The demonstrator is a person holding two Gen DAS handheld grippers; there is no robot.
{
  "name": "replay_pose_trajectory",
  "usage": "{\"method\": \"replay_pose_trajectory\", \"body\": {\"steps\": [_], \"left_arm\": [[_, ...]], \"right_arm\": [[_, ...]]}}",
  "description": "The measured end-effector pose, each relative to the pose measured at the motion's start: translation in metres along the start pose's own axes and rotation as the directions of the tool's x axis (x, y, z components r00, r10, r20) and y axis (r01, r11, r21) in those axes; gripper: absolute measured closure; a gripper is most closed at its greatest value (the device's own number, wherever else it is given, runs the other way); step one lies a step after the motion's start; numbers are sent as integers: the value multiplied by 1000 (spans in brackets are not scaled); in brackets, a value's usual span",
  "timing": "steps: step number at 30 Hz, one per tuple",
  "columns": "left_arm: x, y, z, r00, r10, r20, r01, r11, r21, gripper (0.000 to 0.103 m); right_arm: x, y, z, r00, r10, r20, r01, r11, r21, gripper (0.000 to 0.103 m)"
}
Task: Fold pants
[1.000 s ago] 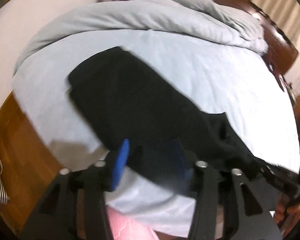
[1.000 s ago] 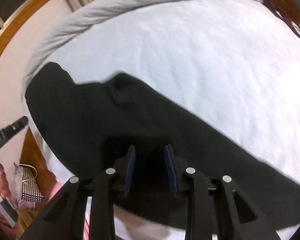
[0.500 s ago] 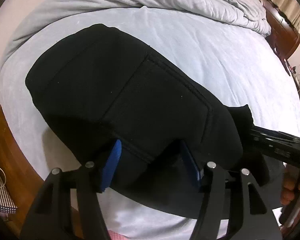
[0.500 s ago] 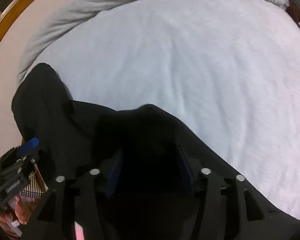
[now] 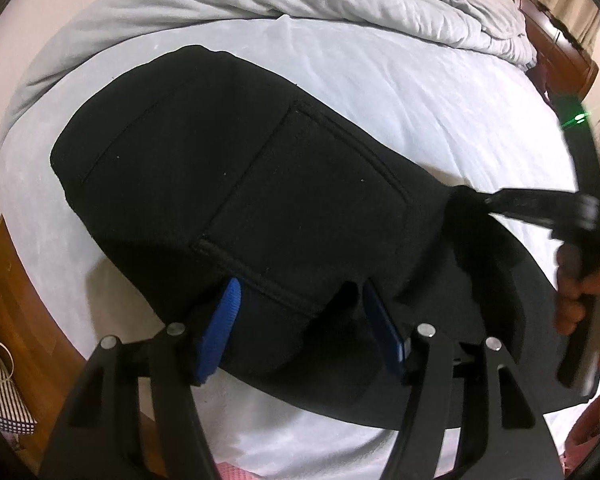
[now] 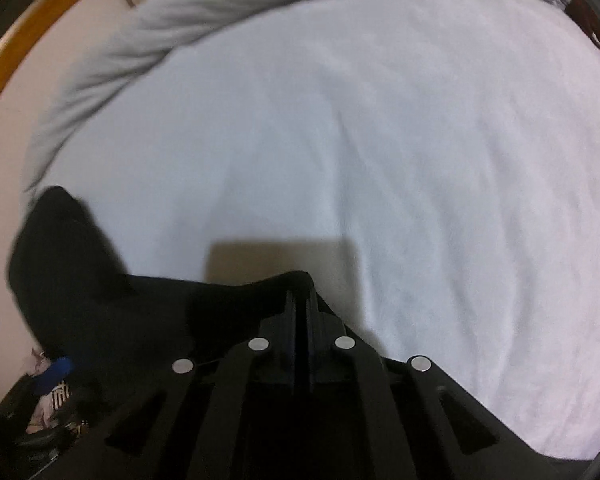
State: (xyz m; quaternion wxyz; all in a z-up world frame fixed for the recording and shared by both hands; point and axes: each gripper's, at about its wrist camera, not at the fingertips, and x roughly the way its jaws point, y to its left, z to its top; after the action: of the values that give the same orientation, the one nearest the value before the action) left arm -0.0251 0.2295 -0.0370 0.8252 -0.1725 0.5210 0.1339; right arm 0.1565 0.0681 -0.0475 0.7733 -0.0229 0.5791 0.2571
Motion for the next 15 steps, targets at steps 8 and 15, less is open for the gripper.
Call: {"method": "replay_pose_trajectory", "body": {"steps": [8,15], "left_arm": [[-41,38,1,999,40,36,-37,996,-80,28],[-36,75,12,1000,-18,-11,15,978,-209,30]], "right_arm": [[-60,-17,-37,995,22,102,-21,1000,-11,84],[-97,-37,-136,997,18,75,-22,999,41,84]]}}
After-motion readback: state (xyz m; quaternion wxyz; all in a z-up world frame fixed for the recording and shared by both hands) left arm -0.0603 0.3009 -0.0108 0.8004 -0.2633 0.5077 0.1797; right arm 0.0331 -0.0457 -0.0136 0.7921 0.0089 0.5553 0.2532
